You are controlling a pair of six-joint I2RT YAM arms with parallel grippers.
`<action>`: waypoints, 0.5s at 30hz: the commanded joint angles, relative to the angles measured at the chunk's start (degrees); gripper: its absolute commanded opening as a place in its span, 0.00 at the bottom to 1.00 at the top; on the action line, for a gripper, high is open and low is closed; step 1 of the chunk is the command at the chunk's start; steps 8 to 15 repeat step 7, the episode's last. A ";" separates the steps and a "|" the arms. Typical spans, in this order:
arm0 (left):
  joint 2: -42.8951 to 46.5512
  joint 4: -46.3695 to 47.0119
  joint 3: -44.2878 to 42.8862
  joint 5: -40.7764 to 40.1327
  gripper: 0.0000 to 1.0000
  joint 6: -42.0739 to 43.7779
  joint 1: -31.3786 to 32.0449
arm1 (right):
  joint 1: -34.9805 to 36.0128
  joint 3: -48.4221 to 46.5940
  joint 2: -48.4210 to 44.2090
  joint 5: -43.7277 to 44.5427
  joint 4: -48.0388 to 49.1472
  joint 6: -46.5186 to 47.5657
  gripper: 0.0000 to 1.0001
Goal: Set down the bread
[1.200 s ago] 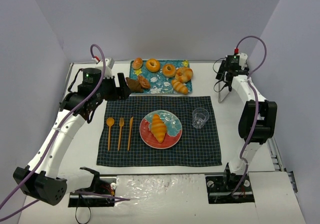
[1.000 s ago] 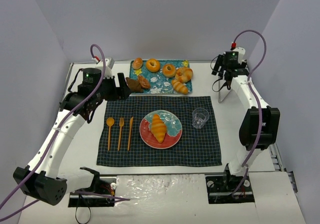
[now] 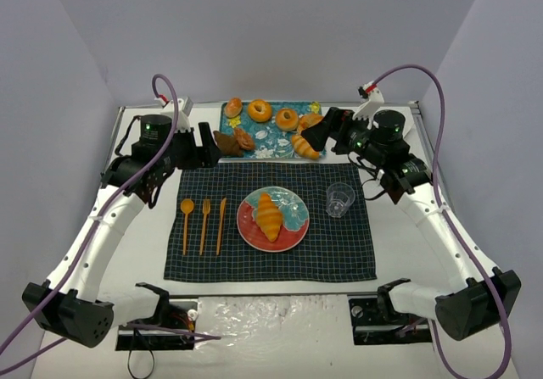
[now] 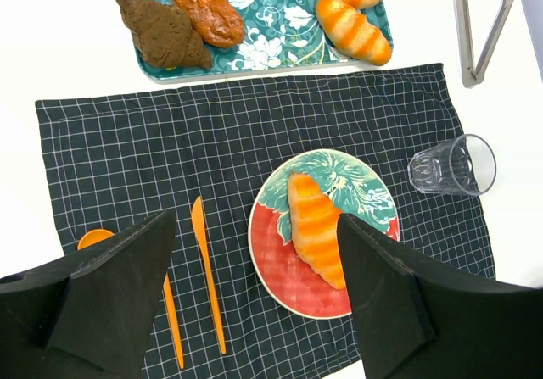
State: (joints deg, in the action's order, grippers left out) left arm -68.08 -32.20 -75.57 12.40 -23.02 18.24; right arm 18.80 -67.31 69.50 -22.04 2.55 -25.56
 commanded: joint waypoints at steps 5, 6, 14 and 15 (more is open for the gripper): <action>-0.03 3.71 -3.52 -0.63 0.73 -0.33 -0.05 | 0.66 -1.02 -3.84 0.28 3.25 -0.65 1.00; -0.03 3.65 -3.46 -0.69 0.73 -0.21 -0.05 | 0.77 -0.85 -3.84 0.11 3.25 -0.70 1.00; -0.03 3.70 -3.38 -0.71 0.73 -0.25 -0.05 | 0.99 -0.55 -4.03 0.25 3.38 -0.72 1.00; -0.03 3.70 -3.38 -0.71 0.73 -0.25 -0.05 | 0.99 -0.55 -4.03 0.25 3.38 -0.72 1.00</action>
